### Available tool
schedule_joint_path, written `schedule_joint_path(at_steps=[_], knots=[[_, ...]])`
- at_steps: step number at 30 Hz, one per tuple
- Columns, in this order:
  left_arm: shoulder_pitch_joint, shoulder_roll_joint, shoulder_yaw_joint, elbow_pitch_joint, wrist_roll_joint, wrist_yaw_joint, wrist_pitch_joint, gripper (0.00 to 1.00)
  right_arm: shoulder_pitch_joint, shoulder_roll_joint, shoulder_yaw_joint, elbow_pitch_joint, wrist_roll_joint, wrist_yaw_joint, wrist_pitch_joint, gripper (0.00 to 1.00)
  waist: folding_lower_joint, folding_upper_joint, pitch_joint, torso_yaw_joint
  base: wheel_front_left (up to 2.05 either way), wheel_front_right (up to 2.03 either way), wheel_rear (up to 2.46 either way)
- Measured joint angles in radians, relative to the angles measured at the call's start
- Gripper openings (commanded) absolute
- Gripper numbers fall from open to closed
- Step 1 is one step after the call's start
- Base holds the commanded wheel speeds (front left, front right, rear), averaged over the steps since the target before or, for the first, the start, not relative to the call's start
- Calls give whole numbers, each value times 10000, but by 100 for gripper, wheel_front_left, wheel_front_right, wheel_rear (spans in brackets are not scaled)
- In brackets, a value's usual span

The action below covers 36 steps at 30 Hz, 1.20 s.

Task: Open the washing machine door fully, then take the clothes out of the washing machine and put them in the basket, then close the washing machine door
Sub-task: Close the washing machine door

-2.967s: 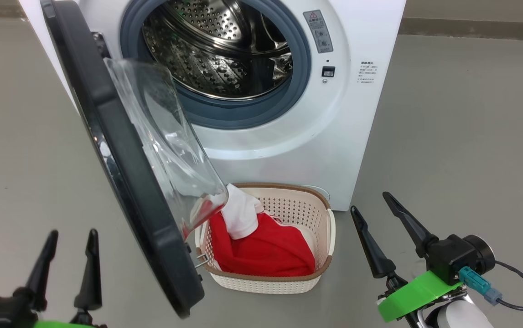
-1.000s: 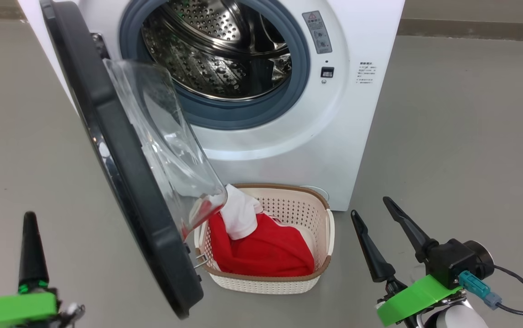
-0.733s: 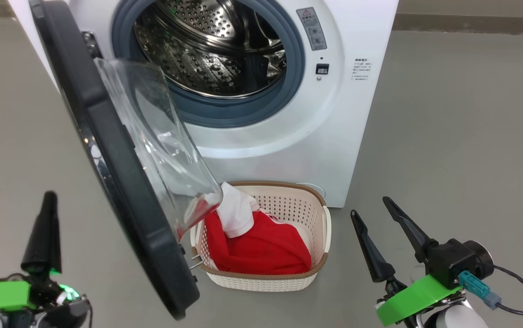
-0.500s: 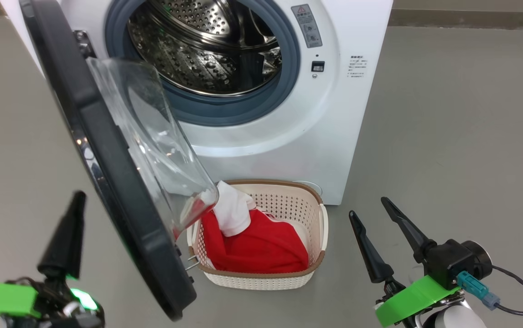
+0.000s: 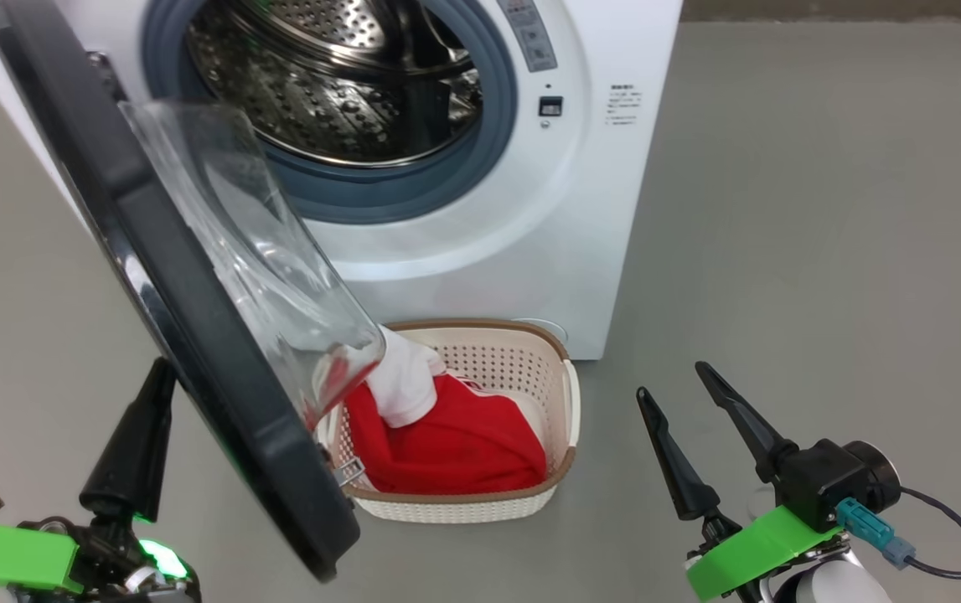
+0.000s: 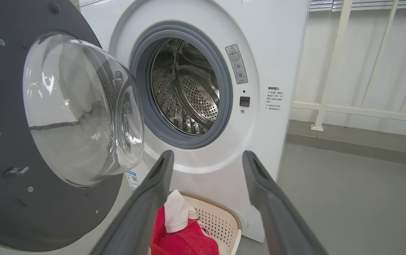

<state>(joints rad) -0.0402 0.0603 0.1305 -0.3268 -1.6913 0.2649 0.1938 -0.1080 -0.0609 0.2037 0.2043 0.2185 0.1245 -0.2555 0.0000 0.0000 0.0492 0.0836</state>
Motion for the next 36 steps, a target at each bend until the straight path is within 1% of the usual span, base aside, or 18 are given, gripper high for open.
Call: schedule_joint_path(at_steps=[7, 21, 27, 30, 36], knots=[[-144, -6, -232, -50, -50, 0, 0, 0, -207, -8, -13, -29, -2, 0, 0, 100, 0, 1, 200, -370, 0, 0, 0], [-1327, -90, -627, 226, -249, -31, -31, 0, -464, -13, -29, -109, 0, 0, 0, 100, 0, 0, 729, -1067, 0, 0, 0], [-1935, -119, -690, 627, -245, -209, -211, 0, -602, -12, -52, -146, 0, 0, 0, 100, 0, 0, 933, -1369, 0, 0, 0], [-2275, -121, -744, 901, -247, -368, -284, 0, -602, -12, -54, -150, 0, 0, 0, 100, -1, 1, 1038, -1514, 0, 0, 0], [-3009, -142, -1012, 1425, -146, -602, -420, 0, -683, -10, -67, -186, 0, 0, 0, 100, 0, 1, 1294, -1800, 0, 0, 0]])
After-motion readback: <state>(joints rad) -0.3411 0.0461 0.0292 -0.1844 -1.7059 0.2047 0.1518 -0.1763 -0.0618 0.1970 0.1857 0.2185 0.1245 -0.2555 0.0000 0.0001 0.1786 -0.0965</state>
